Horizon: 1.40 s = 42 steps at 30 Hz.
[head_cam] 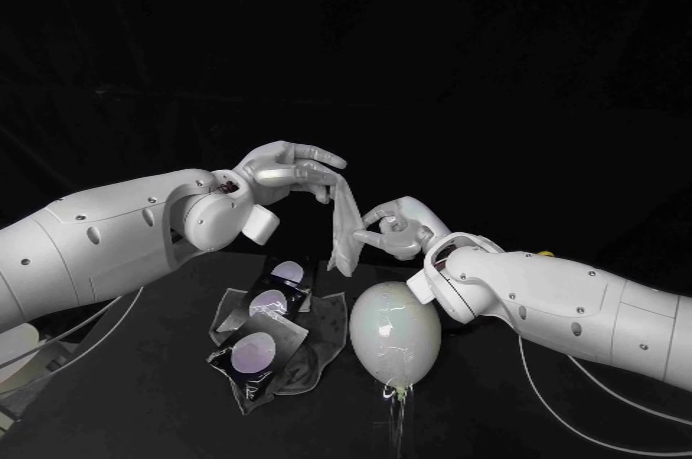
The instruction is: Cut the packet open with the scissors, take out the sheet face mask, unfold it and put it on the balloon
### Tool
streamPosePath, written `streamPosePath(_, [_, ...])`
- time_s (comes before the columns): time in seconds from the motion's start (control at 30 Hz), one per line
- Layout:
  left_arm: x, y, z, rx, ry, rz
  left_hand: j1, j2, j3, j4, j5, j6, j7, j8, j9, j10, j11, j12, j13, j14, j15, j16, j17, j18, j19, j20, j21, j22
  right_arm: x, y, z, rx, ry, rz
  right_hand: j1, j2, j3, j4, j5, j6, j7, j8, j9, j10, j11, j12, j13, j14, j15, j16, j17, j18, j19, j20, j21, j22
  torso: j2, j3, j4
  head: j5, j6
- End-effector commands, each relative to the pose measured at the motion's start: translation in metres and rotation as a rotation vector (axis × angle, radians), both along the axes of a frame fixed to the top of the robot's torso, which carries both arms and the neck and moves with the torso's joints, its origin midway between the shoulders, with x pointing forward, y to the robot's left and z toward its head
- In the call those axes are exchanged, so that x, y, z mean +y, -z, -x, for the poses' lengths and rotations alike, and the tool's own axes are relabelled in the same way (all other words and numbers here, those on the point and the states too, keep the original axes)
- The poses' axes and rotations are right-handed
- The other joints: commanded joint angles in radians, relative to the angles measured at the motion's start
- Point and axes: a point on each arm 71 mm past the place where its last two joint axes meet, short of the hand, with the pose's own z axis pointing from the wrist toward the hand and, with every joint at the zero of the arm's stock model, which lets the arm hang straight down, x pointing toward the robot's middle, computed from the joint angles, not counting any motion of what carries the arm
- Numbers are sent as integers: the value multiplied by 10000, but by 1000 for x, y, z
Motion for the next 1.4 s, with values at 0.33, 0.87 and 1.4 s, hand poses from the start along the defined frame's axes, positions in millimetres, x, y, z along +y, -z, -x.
streamPosePath(0.33, [4,0,-5,-578,-803,-910,85,-79,73,7,35,-33,17,59,-17,60,-99,206,848,46,-28,74,80,159,40,-23,75,15,-2,-3,13,74,-371,-255,-320,-209,520,-59,52,-270,-40,467,549,921,-566,77,1176,1070,-113,40,2633,-207,98,-65,184,1910,4,-1,-11,17,-45])
streamPosePath(0.87, [6,8,-11,-1256,-1919,-1645,90,-122,116,-9,36,2,19,82,-16,64,-97,205,849,36,-31,101,142,159,30,-31,95,20,3,-9,23,1186,-938,-1118,-396,-244,627,-64,52,-312,-45,539,589,898,-572,23,1134,1070,-121,40,2633,-204,93,-72,175,1905,0,-8,6,-21,-87])
streamPosePath(1.4, [15,8,-18,-1653,-2877,-1818,73,-144,132,5,34,35,21,103,-13,64,-95,200,846,23,-29,113,180,156,31,-31,114,26,4,-16,17,1792,-876,-1756,-428,-237,677,-60,51,-335,-45,563,602,915,-573,41,1156,1070,-122,40,2633,-213,114,-75,219,1916,-1,-5,4,-25,-100])
